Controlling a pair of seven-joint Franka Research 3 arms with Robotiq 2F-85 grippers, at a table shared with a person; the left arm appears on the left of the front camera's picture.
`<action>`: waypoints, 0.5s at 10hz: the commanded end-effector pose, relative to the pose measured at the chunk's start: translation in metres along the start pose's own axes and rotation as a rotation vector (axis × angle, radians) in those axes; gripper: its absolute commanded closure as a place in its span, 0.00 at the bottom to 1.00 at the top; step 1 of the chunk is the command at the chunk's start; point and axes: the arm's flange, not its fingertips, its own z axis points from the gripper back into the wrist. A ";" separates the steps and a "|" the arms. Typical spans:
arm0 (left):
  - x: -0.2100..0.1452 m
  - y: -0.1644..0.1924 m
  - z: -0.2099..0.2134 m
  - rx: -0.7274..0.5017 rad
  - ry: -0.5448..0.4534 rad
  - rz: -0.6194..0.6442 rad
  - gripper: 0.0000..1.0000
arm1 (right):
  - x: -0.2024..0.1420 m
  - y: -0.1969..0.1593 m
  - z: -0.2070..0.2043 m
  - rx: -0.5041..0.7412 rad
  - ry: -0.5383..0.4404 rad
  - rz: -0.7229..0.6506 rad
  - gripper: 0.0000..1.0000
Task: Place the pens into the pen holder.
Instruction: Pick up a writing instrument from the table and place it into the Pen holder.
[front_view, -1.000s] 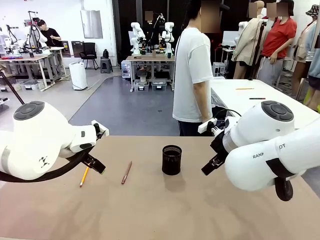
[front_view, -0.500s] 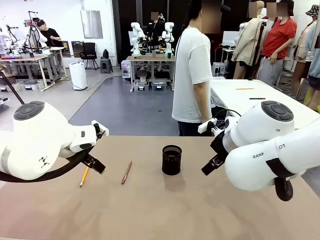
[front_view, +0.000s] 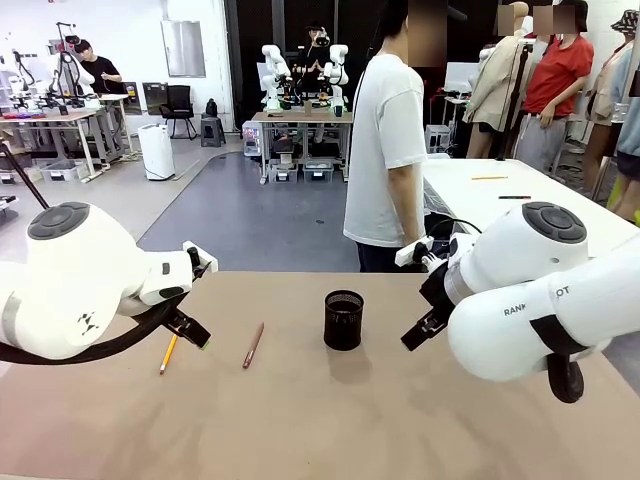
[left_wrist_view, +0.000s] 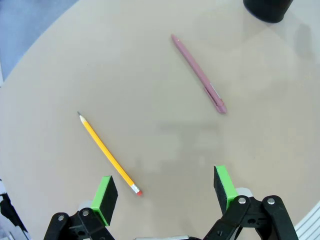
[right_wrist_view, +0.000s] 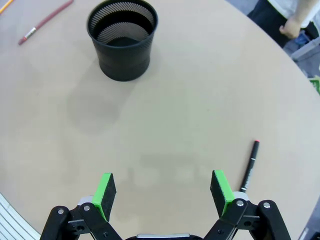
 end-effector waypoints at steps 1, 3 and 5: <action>0.002 0.001 0.018 -0.139 0.046 -0.005 0.00 | 0.003 0.004 0.012 0.108 -0.055 -0.028 0.00; 0.007 0.006 0.035 -0.277 0.079 -0.024 0.00 | 0.007 0.005 0.026 0.176 -0.091 -0.057 0.00; 0.018 0.012 0.063 -0.358 0.037 -0.062 0.00 | 0.015 -0.006 0.050 0.185 -0.112 -0.054 0.00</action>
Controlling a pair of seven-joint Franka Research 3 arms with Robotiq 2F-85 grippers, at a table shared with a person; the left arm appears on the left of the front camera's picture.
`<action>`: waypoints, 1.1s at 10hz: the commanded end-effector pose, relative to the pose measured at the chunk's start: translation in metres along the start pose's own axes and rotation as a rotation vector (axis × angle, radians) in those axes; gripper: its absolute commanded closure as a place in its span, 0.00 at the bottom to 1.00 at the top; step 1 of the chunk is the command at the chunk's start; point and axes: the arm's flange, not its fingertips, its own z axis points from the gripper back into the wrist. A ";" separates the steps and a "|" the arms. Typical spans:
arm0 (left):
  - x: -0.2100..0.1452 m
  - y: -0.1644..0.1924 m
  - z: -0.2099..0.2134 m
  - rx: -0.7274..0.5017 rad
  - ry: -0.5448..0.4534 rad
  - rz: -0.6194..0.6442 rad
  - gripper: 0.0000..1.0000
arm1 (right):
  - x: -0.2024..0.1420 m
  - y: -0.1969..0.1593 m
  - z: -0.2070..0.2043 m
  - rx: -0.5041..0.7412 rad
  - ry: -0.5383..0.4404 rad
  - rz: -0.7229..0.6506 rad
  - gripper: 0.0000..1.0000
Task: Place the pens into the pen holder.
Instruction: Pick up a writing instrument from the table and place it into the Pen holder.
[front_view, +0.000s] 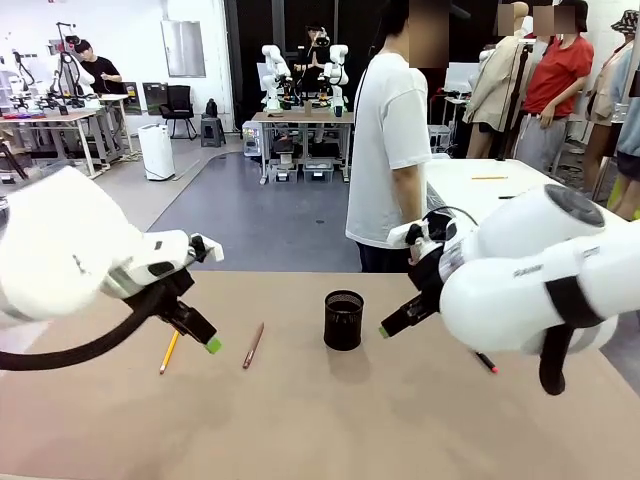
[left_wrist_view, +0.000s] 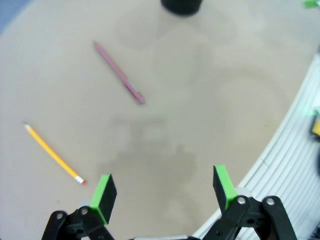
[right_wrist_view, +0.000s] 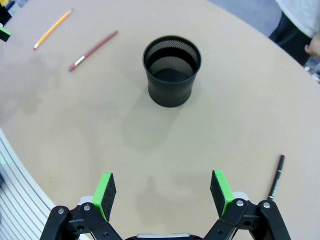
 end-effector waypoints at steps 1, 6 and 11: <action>0.006 0.013 0.041 -0.070 -0.035 -0.063 0.00 | 0.007 -0.024 0.033 0.084 -0.023 0.036 0.00; 0.004 0.020 0.117 -0.013 -0.191 -0.258 0.00 | 0.021 -0.071 0.141 0.188 -0.004 0.091 0.00; -0.003 0.033 0.177 0.021 -0.200 -0.242 0.00 | 0.009 -0.112 0.212 0.244 -0.048 0.171 0.00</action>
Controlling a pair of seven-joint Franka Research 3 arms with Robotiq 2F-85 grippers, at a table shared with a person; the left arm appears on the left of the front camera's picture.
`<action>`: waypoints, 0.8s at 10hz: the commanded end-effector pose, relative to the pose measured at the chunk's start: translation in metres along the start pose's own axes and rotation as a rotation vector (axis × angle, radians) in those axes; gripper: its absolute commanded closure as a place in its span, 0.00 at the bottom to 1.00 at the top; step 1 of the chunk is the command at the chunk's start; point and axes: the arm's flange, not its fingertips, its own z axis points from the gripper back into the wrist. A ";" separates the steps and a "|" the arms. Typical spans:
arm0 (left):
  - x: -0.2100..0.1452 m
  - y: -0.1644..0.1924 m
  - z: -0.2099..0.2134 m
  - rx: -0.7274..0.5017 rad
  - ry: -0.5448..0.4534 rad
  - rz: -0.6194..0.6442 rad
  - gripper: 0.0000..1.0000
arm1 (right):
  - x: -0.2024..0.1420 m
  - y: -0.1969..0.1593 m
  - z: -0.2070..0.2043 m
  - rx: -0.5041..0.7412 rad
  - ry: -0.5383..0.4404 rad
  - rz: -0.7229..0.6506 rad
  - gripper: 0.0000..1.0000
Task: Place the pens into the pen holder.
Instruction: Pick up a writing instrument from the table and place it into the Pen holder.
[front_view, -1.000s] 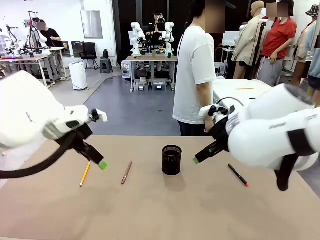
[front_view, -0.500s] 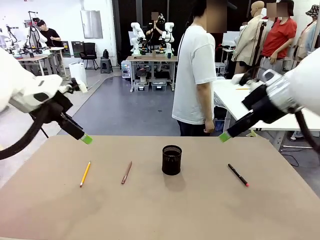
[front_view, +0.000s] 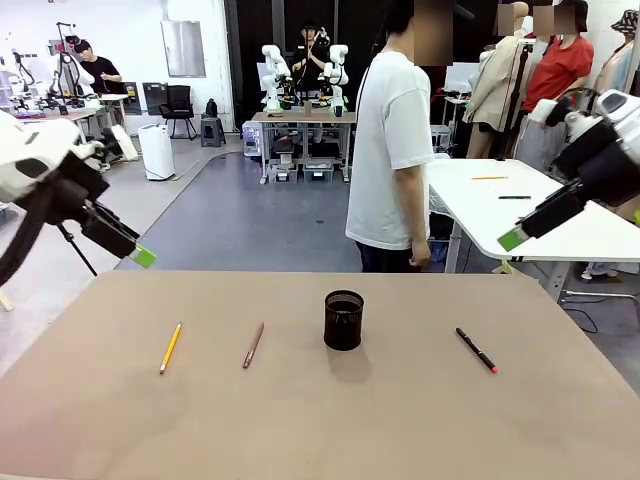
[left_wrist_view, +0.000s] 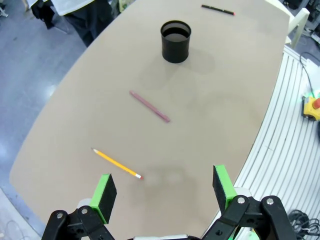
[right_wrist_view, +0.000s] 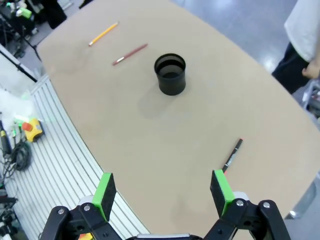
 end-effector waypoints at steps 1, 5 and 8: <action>-0.002 0.006 0.018 0.009 -0.013 0.016 0.00 | -0.007 -0.013 0.016 0.039 -0.042 0.065 0.00; -0.003 0.010 0.042 0.056 -0.028 0.021 0.00 | -0.020 -0.024 0.028 0.042 -0.097 0.042 0.00; -0.004 0.010 0.043 0.065 -0.040 0.026 0.00 | -0.018 -0.026 0.027 0.030 -0.097 0.050 0.00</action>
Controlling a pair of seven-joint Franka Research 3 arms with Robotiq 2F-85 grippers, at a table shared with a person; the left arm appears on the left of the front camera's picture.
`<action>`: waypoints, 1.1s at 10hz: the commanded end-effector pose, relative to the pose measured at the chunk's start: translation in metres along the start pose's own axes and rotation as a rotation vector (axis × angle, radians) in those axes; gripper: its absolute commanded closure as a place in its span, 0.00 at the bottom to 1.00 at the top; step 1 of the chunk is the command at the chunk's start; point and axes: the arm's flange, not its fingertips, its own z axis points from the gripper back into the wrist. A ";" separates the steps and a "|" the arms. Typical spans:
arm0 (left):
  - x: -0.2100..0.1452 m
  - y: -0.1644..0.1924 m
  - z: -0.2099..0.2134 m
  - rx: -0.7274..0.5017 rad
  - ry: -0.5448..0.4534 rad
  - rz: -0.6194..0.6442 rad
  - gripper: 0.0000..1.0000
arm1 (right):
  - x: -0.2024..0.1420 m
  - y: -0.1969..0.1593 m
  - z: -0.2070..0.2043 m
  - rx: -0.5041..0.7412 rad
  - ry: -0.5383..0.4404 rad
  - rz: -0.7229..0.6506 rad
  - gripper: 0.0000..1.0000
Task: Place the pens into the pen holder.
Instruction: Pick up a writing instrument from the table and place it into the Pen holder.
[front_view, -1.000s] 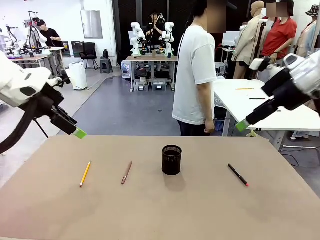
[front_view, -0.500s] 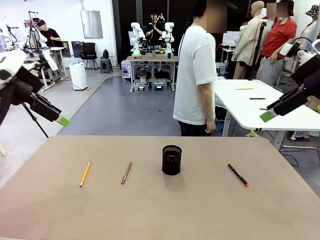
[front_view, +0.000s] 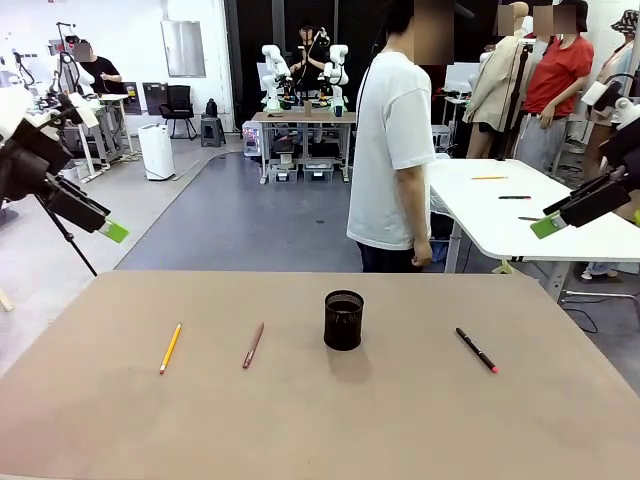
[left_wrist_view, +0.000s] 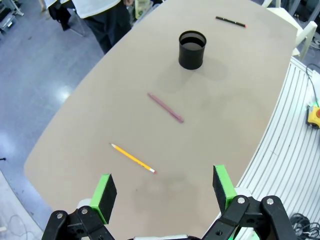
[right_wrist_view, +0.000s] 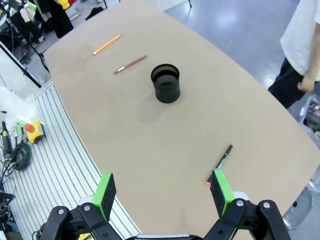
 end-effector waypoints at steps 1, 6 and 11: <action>0.000 0.000 0.000 -0.001 0.000 -0.001 0.00 | 0.000 0.000 0.001 -0.001 0.000 -0.001 0.00; 0.000 0.000 0.000 -0.001 0.000 -0.001 0.00 | 0.000 0.000 0.001 -0.001 0.000 -0.001 0.00; 0.000 0.000 0.000 -0.001 0.000 -0.001 0.00 | 0.000 0.000 0.001 -0.001 0.000 -0.001 0.00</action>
